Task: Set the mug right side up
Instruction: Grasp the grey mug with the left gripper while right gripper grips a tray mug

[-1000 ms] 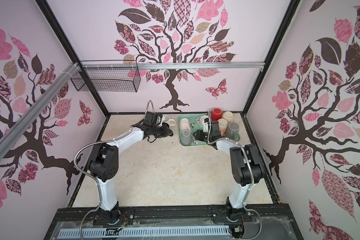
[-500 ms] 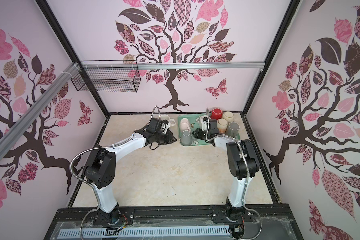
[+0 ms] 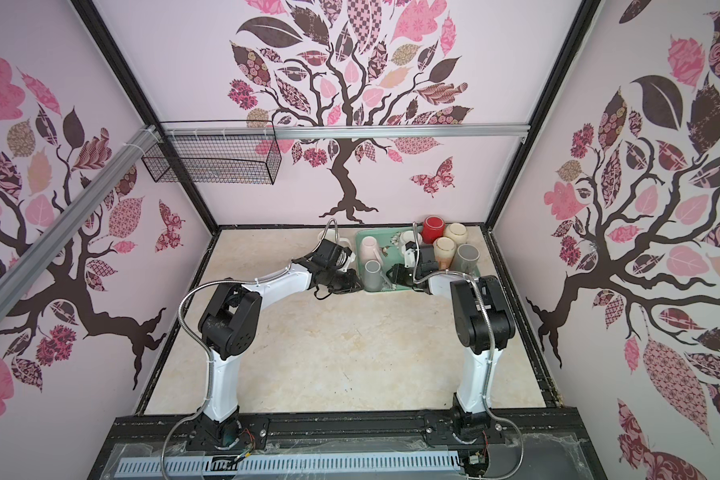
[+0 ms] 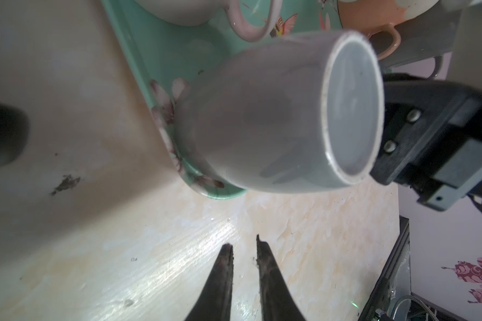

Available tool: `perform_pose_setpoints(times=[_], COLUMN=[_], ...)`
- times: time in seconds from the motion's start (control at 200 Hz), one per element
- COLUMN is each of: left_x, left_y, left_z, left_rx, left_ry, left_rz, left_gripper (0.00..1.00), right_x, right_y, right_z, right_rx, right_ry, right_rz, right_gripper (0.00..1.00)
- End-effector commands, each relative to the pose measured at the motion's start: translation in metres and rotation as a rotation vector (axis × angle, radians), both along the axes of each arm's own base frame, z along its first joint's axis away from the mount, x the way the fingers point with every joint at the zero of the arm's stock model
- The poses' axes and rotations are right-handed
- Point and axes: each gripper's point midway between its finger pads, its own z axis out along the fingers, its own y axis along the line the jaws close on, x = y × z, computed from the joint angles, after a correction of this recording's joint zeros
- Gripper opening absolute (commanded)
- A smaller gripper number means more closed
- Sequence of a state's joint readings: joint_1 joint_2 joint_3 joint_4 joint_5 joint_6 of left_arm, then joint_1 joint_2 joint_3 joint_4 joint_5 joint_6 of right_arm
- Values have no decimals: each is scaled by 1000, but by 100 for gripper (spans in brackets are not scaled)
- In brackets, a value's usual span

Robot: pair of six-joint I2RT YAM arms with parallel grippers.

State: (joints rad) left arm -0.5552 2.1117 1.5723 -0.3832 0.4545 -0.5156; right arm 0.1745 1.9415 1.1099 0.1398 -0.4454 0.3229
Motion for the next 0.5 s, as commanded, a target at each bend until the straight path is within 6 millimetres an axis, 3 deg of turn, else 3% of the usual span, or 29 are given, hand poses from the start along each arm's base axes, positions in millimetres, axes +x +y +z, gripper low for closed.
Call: perform_pose_setpoints(times=[0.0,0.21,0.495], left_x=[18,34,41], left_y=[-11,-24,-21], left_z=[14,15,16], left_rx=[-18,-47,-40], left_ry=[-49,-60,-65], left_rz=[-11,-8,-10], left_gripper=[20,20,20], right_x=[-4,-14,-19], right_y=[6,6,-2], right_z=[16,24,50], right_rx=[13,25,-96], right_ry=[-32,-36,-119], right_rz=[43,45,68], right_gripper=[42,42,42])
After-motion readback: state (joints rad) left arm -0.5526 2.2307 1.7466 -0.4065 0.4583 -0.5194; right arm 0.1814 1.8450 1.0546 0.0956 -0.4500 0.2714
